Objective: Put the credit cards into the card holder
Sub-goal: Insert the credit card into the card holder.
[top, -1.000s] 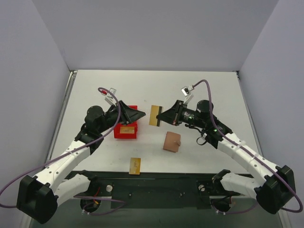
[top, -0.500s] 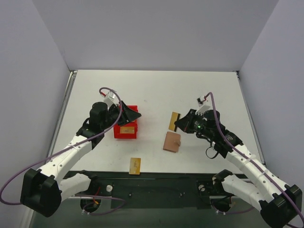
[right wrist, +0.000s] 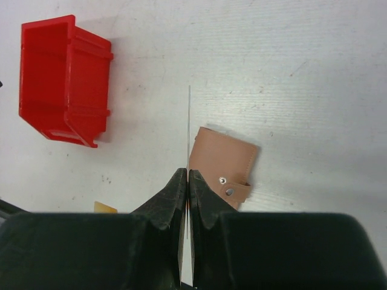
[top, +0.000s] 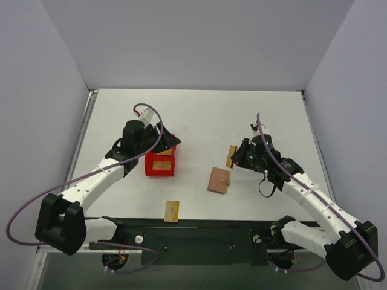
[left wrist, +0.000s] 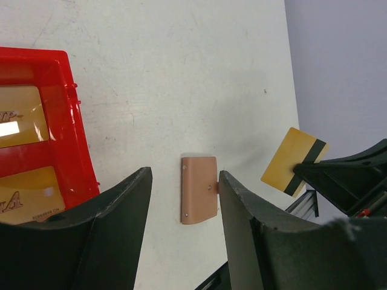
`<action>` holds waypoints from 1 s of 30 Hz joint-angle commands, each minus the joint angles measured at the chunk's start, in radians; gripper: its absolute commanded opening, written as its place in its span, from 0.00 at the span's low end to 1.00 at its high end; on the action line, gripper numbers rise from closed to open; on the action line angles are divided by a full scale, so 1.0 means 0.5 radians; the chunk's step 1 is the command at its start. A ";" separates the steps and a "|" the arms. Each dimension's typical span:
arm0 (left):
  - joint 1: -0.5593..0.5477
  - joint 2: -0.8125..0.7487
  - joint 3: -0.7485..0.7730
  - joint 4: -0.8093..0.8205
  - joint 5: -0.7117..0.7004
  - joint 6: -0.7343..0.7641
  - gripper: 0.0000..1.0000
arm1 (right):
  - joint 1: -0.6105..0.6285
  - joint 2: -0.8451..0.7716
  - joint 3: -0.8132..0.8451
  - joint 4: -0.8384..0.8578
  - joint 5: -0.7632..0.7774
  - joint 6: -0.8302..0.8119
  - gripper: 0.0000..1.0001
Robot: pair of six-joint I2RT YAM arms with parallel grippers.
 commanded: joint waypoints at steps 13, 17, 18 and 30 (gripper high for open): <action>-0.386 0.342 0.374 -0.193 -0.361 0.304 0.57 | -0.024 0.149 0.090 -0.187 0.103 0.010 0.00; -0.432 0.415 0.411 -0.236 -0.398 0.335 0.57 | -0.024 0.152 0.077 -0.245 0.152 0.017 0.00; -0.435 0.425 0.417 -0.251 -0.404 0.350 0.57 | -0.027 0.155 0.077 -0.288 0.170 0.011 0.00; -0.466 0.474 0.469 -0.368 -0.474 0.418 0.56 | -0.030 0.269 0.175 -0.629 0.311 -0.002 0.00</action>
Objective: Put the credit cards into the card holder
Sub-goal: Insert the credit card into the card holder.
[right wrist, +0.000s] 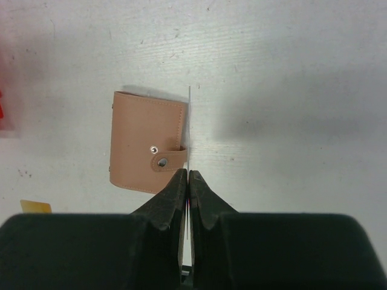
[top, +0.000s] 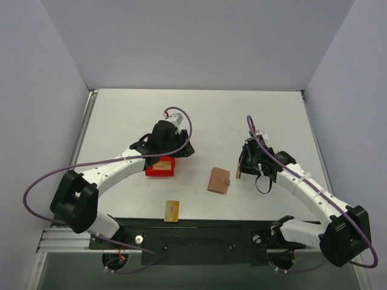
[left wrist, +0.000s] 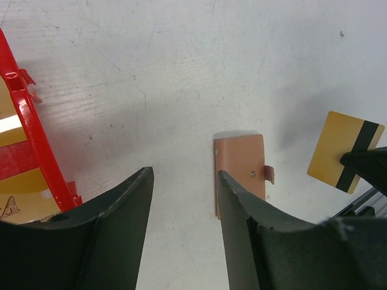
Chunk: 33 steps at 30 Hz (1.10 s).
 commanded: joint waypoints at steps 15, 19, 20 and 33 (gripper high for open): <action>-0.010 0.182 0.223 -0.010 0.028 0.099 0.56 | -0.008 0.105 0.155 -0.122 0.157 -0.094 0.00; -0.013 0.277 0.302 -0.019 0.089 0.127 0.54 | -0.011 0.173 0.189 -0.126 0.145 -0.103 0.00; -0.013 0.308 0.315 -0.019 0.096 0.136 0.54 | -0.011 0.179 0.192 -0.132 0.142 -0.088 0.00; -0.133 0.541 0.364 0.055 0.194 0.130 0.48 | -0.174 0.114 0.045 0.055 -0.352 0.100 0.00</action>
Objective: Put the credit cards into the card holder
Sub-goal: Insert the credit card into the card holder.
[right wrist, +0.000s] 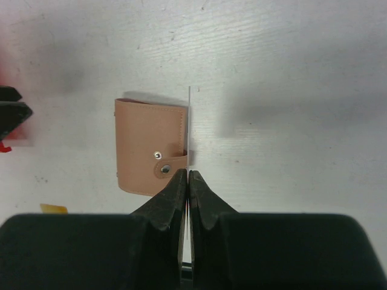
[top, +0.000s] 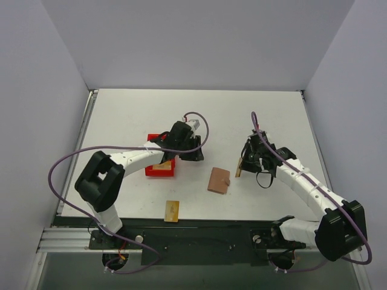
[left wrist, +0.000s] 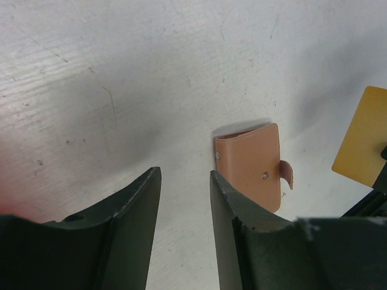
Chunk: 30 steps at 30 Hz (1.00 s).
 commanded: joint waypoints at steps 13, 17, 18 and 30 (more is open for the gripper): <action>-0.146 0.073 0.123 0.152 0.137 0.032 0.11 | 0.041 0.367 0.177 0.180 -0.624 0.094 0.00; -0.168 0.092 0.127 0.183 0.189 0.041 0.00 | 0.096 0.432 0.201 0.128 -0.526 0.143 0.00; -0.174 0.095 0.127 0.192 0.195 0.048 0.00 | 0.102 0.441 0.205 0.089 -0.478 0.150 0.00; -0.291 0.190 0.114 0.253 0.266 0.091 0.00 | 0.167 0.456 0.217 -0.157 -0.146 0.140 0.00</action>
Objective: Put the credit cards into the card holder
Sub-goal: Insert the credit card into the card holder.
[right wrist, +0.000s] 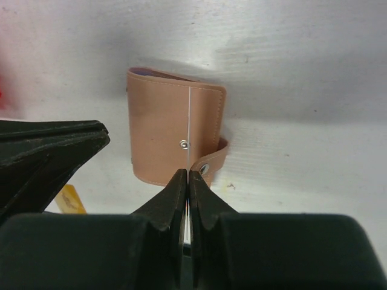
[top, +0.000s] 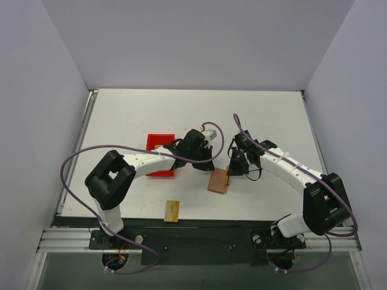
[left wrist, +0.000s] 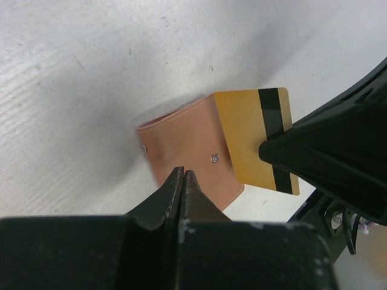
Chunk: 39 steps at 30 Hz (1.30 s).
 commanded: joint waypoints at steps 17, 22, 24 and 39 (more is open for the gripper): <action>-0.066 0.069 0.019 0.100 0.065 0.039 0.00 | 0.091 -0.137 -0.062 -0.262 0.460 0.136 0.00; -0.066 0.069 0.009 0.097 0.056 0.036 0.00 | 0.085 -0.186 -0.170 -0.111 0.427 0.158 0.00; -0.069 0.069 0.009 0.097 0.056 0.039 0.00 | 0.082 -0.195 -0.206 -0.062 0.357 0.167 0.00; -0.063 0.075 -0.058 0.066 0.019 0.018 0.00 | 0.054 -0.232 -0.424 0.291 0.148 0.143 0.00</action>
